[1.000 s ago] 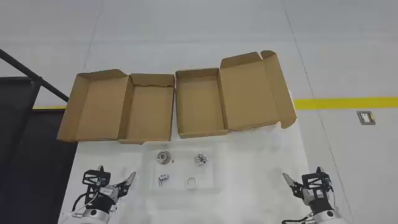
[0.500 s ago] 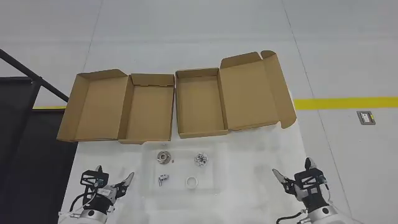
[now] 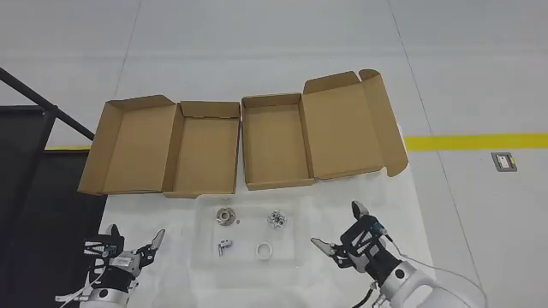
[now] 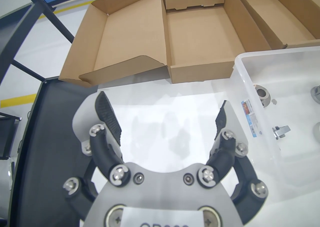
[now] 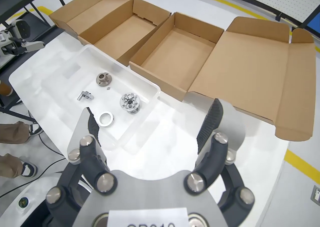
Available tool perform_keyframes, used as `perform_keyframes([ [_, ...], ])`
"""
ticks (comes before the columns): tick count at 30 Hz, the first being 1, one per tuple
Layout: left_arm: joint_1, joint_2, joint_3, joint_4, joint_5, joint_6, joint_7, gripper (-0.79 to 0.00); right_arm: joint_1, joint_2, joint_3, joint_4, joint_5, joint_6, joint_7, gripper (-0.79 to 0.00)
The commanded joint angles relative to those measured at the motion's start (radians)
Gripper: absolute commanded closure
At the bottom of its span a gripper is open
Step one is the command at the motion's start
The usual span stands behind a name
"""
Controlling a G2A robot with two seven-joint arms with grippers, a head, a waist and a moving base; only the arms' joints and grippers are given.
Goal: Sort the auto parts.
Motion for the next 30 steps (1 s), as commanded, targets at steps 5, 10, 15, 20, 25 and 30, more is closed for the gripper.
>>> perform_keyframes([
  [5, 0.0, 0.0, 0.0, 0.0, 0.001, 0.0, 0.0, -0.785, 0.0, 0.0, 0.0, 0.0, 0.0, 0.0, -0.004, -0.785],
  [10, -0.01, -0.002, 0.009, -0.001, -0.007, -0.003, -0.016, -0.785, 0.027, -0.004, -0.049, 0.03, 0.063, -0.047, -0.024, -0.785],
  [15, -0.024, -0.004, 0.016, -0.009, -0.003, -0.004, -0.033, -0.785, 0.237, -0.033, -0.234, 0.166, 0.104, -0.028, 0.151, -0.785],
  [20, -0.028, -0.007, 0.015, -0.013, -0.009, 0.003, -0.039, -0.785, 0.478, -0.08, -0.438, 0.318, 0.069, 0.037, 0.356, -0.785],
  [25, -0.027, -0.01, 0.015, -0.017, -0.021, 0.009, -0.044, -0.785, 0.632, -0.128, -0.571, 0.46, 0.067, 0.077, 0.431, -0.785],
  [30, -0.027, -0.01, 0.015, -0.017, -0.021, 0.009, -0.044, -0.785, 0.733, -0.169, -0.65, 0.58, 0.086, 0.092, 0.481, -0.785],
])
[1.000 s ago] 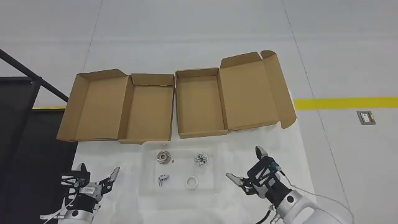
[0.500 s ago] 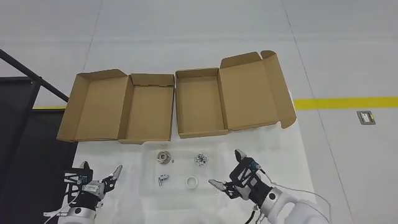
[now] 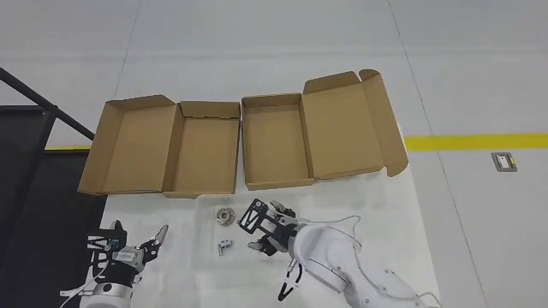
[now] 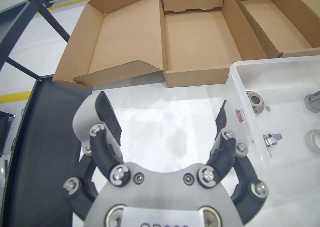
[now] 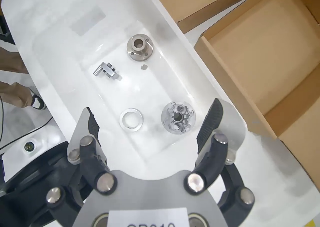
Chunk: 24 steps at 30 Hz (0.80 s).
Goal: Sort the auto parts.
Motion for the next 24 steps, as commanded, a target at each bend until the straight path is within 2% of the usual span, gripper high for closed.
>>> perform_keyframes([
  [1, 0.0, 0.0, 0.0, 0.0, 0.0, 0.0, 0.0, -0.785, 0.03, -0.012, -0.02, 0.039, -0.001, 0.01, 0.024, -0.785],
  [11, 0.0, 0.0, 0.0, 0.0, 0.0, 0.0, 0.0, -0.785, 0.129, -0.072, -0.091, 0.212, 0.001, 0.066, 0.086, -0.785],
  [24, 0.0, 0.0, 0.0, 0.0, 0.0, 0.0, 0.0, -0.785, 0.172, -0.125, -0.119, 0.347, 0.006, 0.107, 0.108, -0.785],
])
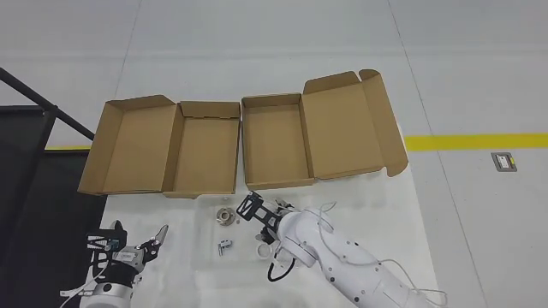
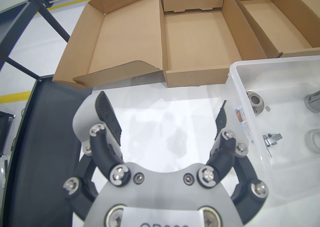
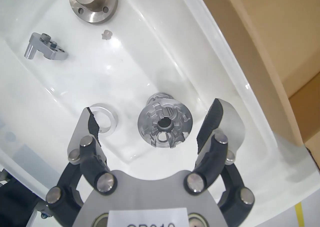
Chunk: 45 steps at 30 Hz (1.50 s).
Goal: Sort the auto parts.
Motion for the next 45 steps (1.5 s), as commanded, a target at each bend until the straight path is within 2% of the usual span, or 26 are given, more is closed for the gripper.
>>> perform_keyframes([
  [1, 0.0, 0.0, 0.0, 0.0, 0.0, 0.0, 0.0, -0.785, 0.002, -0.005, -0.001, 0.011, 0.001, -0.001, 0.004, -0.785],
  [4, 0.0, 0.0, 0.0, 0.0, 0.0, 0.0, 0.0, -0.785, 0.002, -0.011, 0.001, 0.026, 0.0, -0.003, 0.007, -0.785],
  [5, 0.0, 0.0, 0.0, 0.0, 0.0, 0.0, 0.0, -0.785, 0.002, -0.013, 0.002, 0.03, -0.004, -0.001, 0.009, -0.73],
  [6, 0.0, 0.0, 0.0, 0.0, 0.0, 0.0, 0.0, -0.785, 0.002, -0.015, 0.001, 0.034, -0.012, 0.001, 0.014, -0.625],
  [7, 0.0, 0.0, 0.0, 0.0, 0.0, 0.0, 0.0, -0.785, 0.001, -0.016, 0.001, 0.037, -0.018, 0.005, 0.016, -0.573],
  [8, 0.0, 0.0, 0.0, 0.0, 0.0, 0.0, 0.0, -0.785, 0.001, -0.018, 0.003, 0.039, -0.022, 0.007, 0.016, -0.456],
  [9, 0.0, 0.0, 0.0, 0.0, 0.0, 0.0, 0.0, -0.785, 0.0, -0.019, 0.005, 0.041, -0.024, 0.008, 0.014, -0.382],
  [10, 0.0, 0.0, 0.0, 0.0, 0.0, 0.0, 0.0, -0.785, -0.001, -0.02, 0.008, 0.042, -0.029, 0.012, 0.012, -0.357],
  [11, 0.0, 0.0, 0.0, 0.0, 0.0, 0.0, 0.0, -0.785, -0.003, -0.021, 0.011, 0.04, -0.033, 0.015, 0.011, -0.28],
  [12, 0.0, 0.0, 0.0, 0.0, 0.0, 0.0, 0.0, -0.785, -0.005, -0.021, 0.016, 0.036, -0.034, 0.017, 0.008, -0.182],
  [13, 0.0, 0.0, 0.0, 0.0, 0.0, 0.0, 0.0, -0.785, -0.007, -0.021, 0.022, 0.031, -0.04, 0.018, 0.008, -0.025],
  [14, 0.0, 0.0, 0.0, 0.0, 0.0, 0.0, 0.0, -0.785, -0.011, -0.02, 0.027, 0.027, -0.046, 0.018, 0.01, 0.0],
  [22, 0.0, 0.0, 0.0, 0.0, 0.0, 0.0, 0.0, -0.785, -0.048, -0.005, 0.095, -0.052, -0.041, -0.033, 0.01, 0.0],
  [28, 0.0, 0.0, 0.0, 0.0, 0.0, 0.0, 0.0, -0.785, -0.109, 0.023, 0.201, -0.28, 0.032, -0.143, -0.019, 0.0],
  [33, 0.0, 0.0, 0.0, 0.0, 0.0, 0.0, 0.0, -0.785, -0.139, 0.038, 0.271, -0.463, 0.02, -0.164, -0.071, 0.0],
  [35, 0.0, 0.0, 0.0, 0.0, 0.0, 0.0, 0.0, -0.785, -0.129, 0.034, 0.28, -0.466, -0.008, -0.107, -0.094, 0.0],
  [45, 0.0, 0.0, 0.0, 0.0, 0.0, 0.0, 0.0, -0.785, -0.129, 0.034, 0.28, -0.466, -0.008, -0.107, -0.094, 0.0],
])
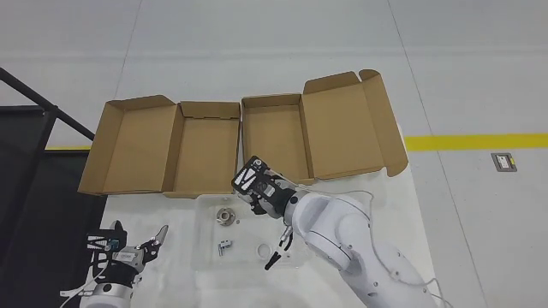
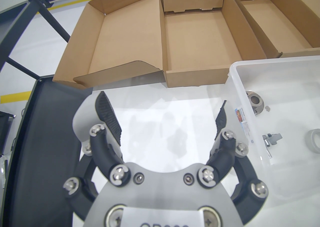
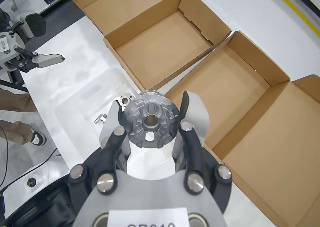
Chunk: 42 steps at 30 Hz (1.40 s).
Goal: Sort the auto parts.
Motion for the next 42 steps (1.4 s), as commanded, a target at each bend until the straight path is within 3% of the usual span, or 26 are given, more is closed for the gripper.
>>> perform_keyframes([
  [1, 0.0, 0.0, 0.0, 0.0, 0.0, 0.0, 0.0, -0.785, 0.0, 0.0, 0.0, 0.0, 0.0, 0.0, 0.0, 0.0],
  [7, 0.0, 0.0, 0.0, 0.0, 0.0, 0.0, 0.0, -0.785, 0.0, -0.006, 0.011, 0.058, 0.034, 0.044, -0.038, 0.0],
  [10, 0.0, 0.0, 0.0, 0.0, 0.0, 0.0, 0.0, -0.785, 0.112, -0.039, -0.027, 0.22, 0.102, 0.104, -0.069, 0.0],
  [14, 0.0, 0.0, 0.0, 0.0, 0.0, 0.0, 0.0, -0.785, 0.317, -0.118, -0.117, 0.529, 0.232, 0.232, -0.131, 0.0],
  [19, 0.0, 0.0, 0.0, 0.0, 0.0, 0.0, 0.0, -0.785, 0.515, -0.245, -0.265, 0.897, 0.309, 0.369, -0.195, 0.0],
  [25, 0.0, 0.0, 0.0, 0.0, 0.0, 0.0, 0.0, -0.785, 0.618, -0.39, -0.36, 1.201, 0.354, 0.518, -0.3, 0.0],
  [31, 0.0, 0.0, 0.0, 0.0, 0.0, 0.0, 0.0, -0.785, 0.66, -0.48, -0.377, 1.411, 0.383, 0.537, -0.383, 0.0],
  [42, 0.0, 0.0, 0.0, 0.0, 0.0, 0.0, 0.0, -0.785, 0.66, -0.48, -0.377, 1.411, 0.383, 0.537, -0.383, 0.0],
])
